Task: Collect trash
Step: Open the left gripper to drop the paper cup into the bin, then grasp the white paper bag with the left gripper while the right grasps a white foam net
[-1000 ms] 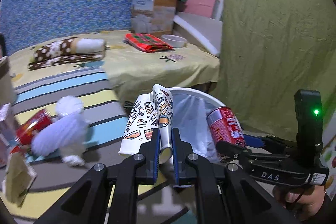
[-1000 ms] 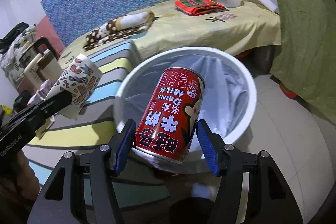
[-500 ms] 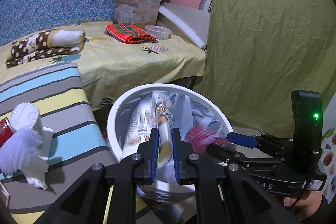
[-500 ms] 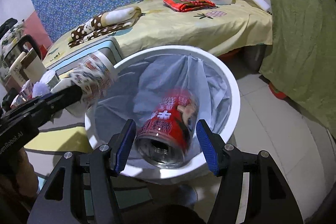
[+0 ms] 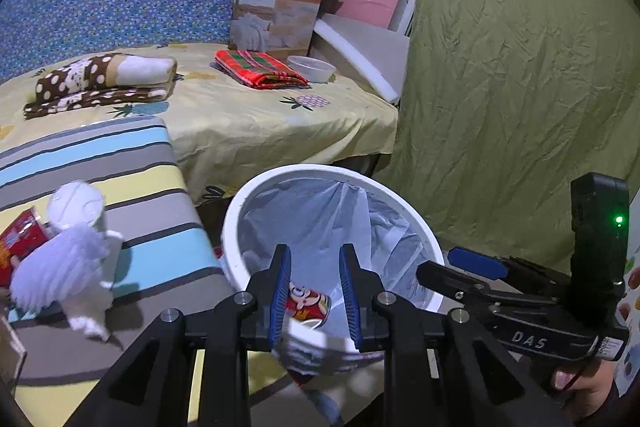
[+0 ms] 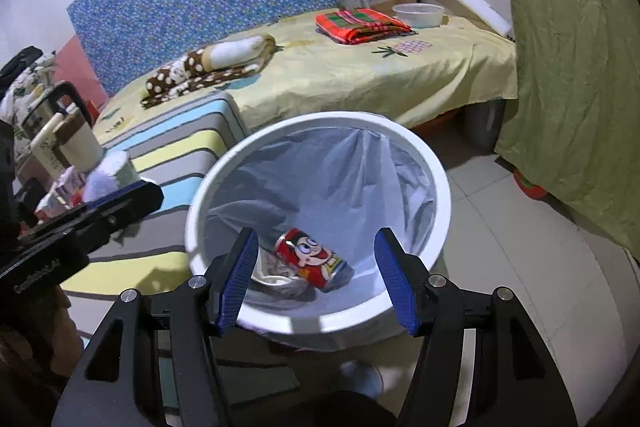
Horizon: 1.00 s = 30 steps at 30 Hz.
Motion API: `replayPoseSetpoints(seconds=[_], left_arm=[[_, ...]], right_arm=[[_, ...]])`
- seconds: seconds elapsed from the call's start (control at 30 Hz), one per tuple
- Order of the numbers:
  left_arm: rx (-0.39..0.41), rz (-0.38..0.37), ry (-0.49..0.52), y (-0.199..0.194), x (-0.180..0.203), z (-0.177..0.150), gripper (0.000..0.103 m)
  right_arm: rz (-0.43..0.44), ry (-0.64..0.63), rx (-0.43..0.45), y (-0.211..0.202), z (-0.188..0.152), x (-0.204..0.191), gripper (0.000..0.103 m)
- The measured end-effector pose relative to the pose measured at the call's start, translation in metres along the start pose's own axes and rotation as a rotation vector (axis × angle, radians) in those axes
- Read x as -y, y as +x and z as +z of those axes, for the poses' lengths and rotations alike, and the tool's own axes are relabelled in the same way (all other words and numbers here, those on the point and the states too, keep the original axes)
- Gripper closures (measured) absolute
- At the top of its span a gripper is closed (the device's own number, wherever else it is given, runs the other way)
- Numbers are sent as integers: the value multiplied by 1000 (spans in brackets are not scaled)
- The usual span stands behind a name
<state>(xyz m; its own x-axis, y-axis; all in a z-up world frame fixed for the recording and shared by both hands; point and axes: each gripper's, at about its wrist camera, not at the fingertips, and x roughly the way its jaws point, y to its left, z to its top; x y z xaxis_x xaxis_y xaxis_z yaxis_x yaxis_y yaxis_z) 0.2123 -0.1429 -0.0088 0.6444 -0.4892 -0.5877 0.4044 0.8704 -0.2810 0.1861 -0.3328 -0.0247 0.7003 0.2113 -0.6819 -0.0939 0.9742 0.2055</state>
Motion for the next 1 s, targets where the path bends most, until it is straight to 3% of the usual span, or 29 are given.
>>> replayPoseSetpoints(seconds=[0.6, 1.0], left_arm=[[71, 207, -82, -95, -36, -48, 78], [87, 348, -146, -134, -75, -72, 78]], right_arm=[[213, -127, 12, -13, -21, -67, 41], [283, -195, -40, -5, -33, -109, 41]])
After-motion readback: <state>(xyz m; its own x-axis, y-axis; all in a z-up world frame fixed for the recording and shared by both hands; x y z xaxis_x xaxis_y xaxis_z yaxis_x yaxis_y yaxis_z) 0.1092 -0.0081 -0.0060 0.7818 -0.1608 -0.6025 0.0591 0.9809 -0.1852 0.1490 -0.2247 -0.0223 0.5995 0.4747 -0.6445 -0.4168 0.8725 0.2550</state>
